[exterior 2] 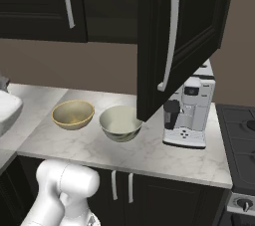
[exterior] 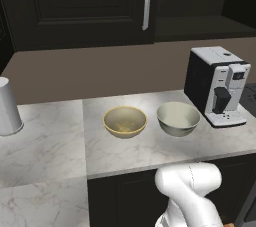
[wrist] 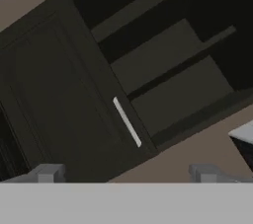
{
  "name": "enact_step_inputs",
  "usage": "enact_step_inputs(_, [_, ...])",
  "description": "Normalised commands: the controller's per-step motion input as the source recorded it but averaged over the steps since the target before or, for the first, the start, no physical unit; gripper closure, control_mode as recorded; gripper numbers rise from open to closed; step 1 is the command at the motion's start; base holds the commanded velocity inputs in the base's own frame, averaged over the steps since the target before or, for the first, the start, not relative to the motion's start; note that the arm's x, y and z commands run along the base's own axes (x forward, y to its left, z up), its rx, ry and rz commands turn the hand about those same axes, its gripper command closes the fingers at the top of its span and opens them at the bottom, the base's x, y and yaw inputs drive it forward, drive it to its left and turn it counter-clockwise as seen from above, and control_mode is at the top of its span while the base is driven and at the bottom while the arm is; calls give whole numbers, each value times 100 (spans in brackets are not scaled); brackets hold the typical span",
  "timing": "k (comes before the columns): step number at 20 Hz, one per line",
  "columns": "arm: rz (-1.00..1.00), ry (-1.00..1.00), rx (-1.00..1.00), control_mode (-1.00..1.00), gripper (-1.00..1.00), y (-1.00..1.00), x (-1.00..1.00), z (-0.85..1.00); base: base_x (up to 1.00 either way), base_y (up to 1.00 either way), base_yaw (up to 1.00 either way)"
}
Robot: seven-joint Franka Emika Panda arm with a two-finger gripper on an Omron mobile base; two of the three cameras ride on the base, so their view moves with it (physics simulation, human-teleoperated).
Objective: Open the cabinet. Pick the bowls from the counter and place them in the cabinet. Then close the cabinet.
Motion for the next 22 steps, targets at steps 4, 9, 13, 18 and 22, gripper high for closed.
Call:
enact_step_inputs(4, [6,-4,-14,-100,-100,7,33,1,0,0,0])
enact_step_inputs(9, [-13,-41,-33,-100,-100,33,20,0,0,0,0])
enact_step_inputs(13, [-24,-34,-30,-100,-100,31,33,0,0,0,0])
enact_step_inputs(18, [-23,-9,-16,-100,-100,5,66,0,0,0,0])
enact_step_inputs(22, [-10,0,-9,-100,-100,2,83,0,0,0,0])
